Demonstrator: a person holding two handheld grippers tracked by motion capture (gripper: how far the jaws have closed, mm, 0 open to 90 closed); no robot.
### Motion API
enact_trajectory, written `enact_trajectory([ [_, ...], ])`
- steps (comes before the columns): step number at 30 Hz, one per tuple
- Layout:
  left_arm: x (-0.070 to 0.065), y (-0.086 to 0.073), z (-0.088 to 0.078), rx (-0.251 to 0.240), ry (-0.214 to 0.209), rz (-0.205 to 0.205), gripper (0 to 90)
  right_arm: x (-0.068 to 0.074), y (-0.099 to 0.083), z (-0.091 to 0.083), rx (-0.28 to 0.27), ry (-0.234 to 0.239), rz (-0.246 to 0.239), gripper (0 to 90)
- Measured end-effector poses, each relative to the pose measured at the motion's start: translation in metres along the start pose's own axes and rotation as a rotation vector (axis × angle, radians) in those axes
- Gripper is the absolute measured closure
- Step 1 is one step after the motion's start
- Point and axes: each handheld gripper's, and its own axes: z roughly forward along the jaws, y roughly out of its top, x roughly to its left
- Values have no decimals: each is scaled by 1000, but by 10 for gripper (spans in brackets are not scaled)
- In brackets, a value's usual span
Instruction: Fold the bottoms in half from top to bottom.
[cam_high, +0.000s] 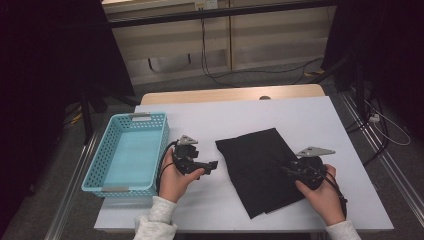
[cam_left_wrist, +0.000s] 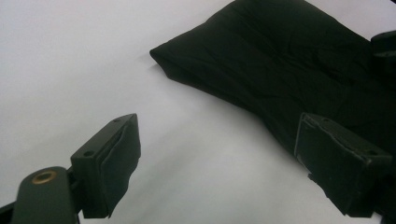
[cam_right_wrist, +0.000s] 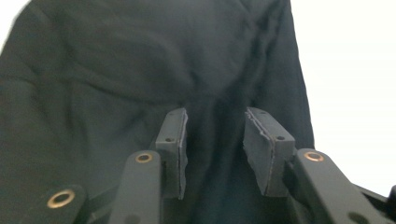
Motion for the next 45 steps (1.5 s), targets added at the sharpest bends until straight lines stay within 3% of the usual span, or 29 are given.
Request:
enact_trajectory([
  [1, 0, 0, 0, -1, 0, 1, 145, -1, -2, 1, 8, -10, 2, 555],
  [3, 0, 1, 0, -6, 0, -3, 145, -4, -4, 1, 15, 22, 26, 565],
  [7, 0, 1, 1, -7, -2, -3, 145, -4, -7, 4, 21, 84, 71, 835],
  [10, 1, 0, -1, -8, -2, -6, 145, -4, -3, 1, 13, 89, 70, 859],
  [14, 3, 0, -3, -14, 2, -11, 145, -16, 5, -16, -18, 112, 101, 863],
  [19, 5, -2, 0, -6, 3, -18, 145, -30, 3, -22, -8, 44, 86, 860],
  [24, 6, -1, 3, 4, 1, -14, 146, -31, -5, -10, 23, -11, 55, 819],
  [25, 6, -1, 3, 6, -1, -12, 146, -33, -7, -9, 19, -3, 46, 794],
  [27, 5, -1, 4, 5, 4, -12, 146, -33, -8, -10, -3, 4, 47, 696],
  [28, 5, -1, 4, 6, 3, -10, 146, -32, -8, -11, -17, -27, 39, 639],
  [30, 5, -1, 5, 9, -3, -7, 145, -32, -7, -14, -34, -39, 53, 546],
  [36, 4, 0, 4, -2, 0, -12, 146, -36, -19, -22, -41, -5, 83, 412],
  [42, 3, 0, 4, -2, 7, -9, 145, -34, -34, -20, 15, 4, 95, 354],
  [45, 3, 0, 5, 7, 5, -5, 147, -28, -33, -20, 26, -18, 103, 441],
])
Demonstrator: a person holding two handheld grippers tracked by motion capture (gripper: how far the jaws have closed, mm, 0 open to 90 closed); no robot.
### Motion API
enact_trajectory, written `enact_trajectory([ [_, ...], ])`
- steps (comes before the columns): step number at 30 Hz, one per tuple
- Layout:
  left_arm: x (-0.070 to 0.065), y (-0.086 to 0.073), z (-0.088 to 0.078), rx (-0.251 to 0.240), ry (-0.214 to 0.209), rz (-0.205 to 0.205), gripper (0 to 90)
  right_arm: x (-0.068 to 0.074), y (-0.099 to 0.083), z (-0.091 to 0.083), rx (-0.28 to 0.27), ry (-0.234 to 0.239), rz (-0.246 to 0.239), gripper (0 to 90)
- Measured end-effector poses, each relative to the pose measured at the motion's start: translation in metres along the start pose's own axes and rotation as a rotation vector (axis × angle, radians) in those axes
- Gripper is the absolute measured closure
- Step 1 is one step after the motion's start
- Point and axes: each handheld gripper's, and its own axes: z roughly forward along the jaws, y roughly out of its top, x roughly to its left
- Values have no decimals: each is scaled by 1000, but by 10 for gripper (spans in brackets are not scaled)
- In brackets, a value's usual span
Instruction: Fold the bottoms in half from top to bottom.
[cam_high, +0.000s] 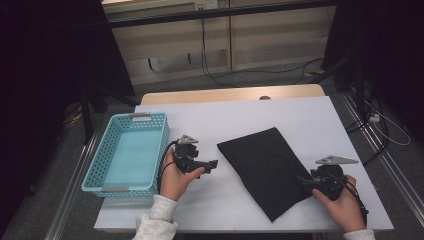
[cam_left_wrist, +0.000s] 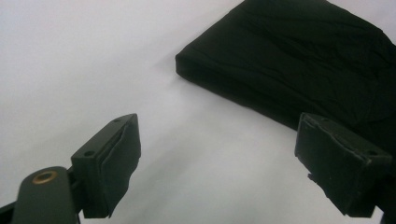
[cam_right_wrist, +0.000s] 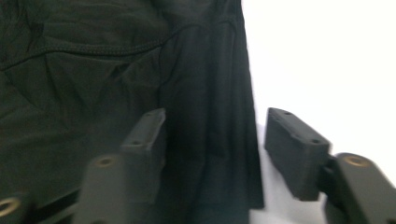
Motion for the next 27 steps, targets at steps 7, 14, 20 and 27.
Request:
enact_trajectory([
  [7, -2, 0, 2, -1, 2, 0, 147, 6, -1, 0, 1, 35, 31, 667],
  [14, -1, 0, 4, -2, 5, 0, 148, 15, 0, 3, -3, 89, 31, 818],
  [20, 2, 4, 5, -16, 1, -17, 153, 17, 0, 3, 8, 193, 89, 830],
  [27, 8, 10, 20, -32, 10, -48, 158, 24, 3, 2, 6, 173, 49, 830],
])
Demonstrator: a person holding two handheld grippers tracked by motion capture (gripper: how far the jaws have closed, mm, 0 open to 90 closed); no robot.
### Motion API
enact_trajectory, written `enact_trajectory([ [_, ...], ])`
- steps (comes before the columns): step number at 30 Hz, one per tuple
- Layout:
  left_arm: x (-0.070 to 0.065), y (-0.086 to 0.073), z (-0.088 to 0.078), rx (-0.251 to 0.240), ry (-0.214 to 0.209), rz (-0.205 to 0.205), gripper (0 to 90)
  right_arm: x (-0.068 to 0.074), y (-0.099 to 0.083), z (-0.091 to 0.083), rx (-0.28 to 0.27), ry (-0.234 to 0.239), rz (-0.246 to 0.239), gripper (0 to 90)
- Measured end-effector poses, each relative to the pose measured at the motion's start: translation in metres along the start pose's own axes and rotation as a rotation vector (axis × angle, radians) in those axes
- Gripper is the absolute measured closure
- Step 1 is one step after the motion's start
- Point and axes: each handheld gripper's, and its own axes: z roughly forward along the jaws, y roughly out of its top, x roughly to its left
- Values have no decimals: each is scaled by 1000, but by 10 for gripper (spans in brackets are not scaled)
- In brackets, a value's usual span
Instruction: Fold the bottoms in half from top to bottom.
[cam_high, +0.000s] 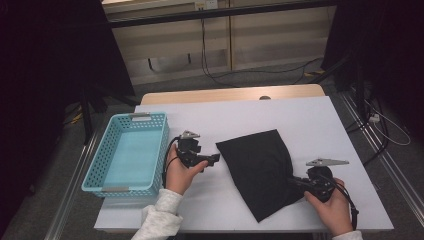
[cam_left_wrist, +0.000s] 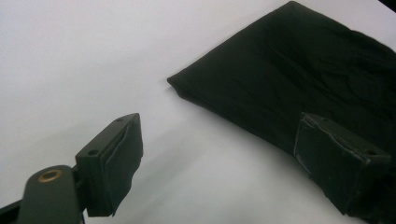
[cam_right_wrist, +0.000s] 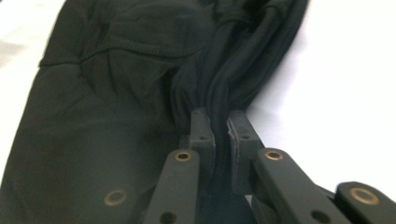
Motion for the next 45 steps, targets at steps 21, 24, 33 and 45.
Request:
enact_trajectory([
  [21, 11, 21, 57, 38, 20, 25, 241, -14, 2, -4, -22, -92, -37, 810],
  [24, 13, 21, 65, 49, 7, 7, 263, -14, 2, -3, -27, -103, -51, 780],
  [33, 3, 24, 71, 74, -46, -4, 624, -18, 2, -4, -64, -137, -68, 443],
  [45, 3, 33, 54, 108, -80, -70, 846, -28, 4, -9, -118, -161, -48, 309],
])
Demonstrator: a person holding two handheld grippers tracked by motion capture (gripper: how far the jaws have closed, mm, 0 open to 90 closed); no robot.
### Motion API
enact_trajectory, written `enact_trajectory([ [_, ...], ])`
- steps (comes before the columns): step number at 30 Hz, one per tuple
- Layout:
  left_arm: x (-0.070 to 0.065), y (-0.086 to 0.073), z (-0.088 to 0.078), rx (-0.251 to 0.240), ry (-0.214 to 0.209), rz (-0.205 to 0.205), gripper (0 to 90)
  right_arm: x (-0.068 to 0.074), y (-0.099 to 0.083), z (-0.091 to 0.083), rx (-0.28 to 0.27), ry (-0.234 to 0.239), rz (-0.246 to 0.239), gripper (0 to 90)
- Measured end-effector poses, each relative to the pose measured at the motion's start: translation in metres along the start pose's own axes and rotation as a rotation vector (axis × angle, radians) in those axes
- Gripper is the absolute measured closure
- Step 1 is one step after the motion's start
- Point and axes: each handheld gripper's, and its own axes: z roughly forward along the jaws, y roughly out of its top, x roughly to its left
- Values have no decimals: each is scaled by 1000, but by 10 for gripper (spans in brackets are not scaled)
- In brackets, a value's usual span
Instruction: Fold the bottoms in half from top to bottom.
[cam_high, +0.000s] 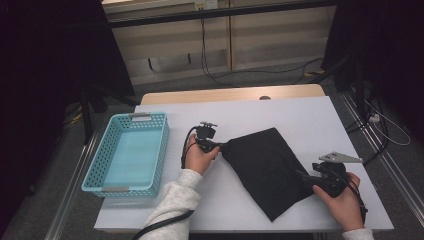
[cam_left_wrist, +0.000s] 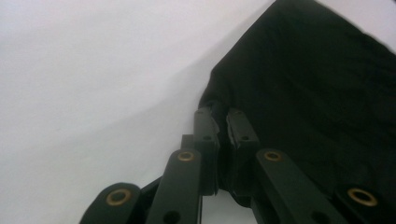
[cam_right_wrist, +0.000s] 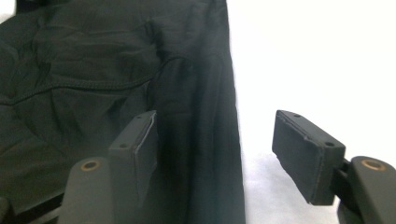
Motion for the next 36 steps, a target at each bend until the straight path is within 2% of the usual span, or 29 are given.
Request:
enact_trajectory([
  [7, 11, -5, -19, 14, 12, -20, 848, -3, 5, -1, -28, 4, -16, 303],
  [10, 14, -8, -26, 7, 18, -33, 848, -4, 7, 2, -29, 27, -17, 303],
  [13, 19, -11, -37, 3, 41, -35, 848, 0, 7, 5, -19, 56, -27, 303],
  [17, 24, -13, -51, -6, 54, -49, 849, 14, 11, 15, -11, 102, -51, 295],
  [20, 26, -15, -58, -11, 62, -51, 849, 30, 14, 24, 7, 130, -88, 289],
  [23, 29, -18, -61, -12, 74, -58, 849, 43, 16, 32, 26, 111, -148, 234],
  [26, 32, -21, -62, -10, 79, -65, 849, 43, 17, 38, 44, 111, -128, 201],
  [28, 32, -22, -62, -14, 86, -63, 849, 41, 14, 42, 85, 106, -134, 205],
  [31, 32, -23, -62, -13, 87, -65, 849, 41, 12, 42, 70, 106, -117, 231],
  [36, 32, -22, -61, -1, 99, -66, 849, 49, 12, 40, 92, 78, -118, 305],
])
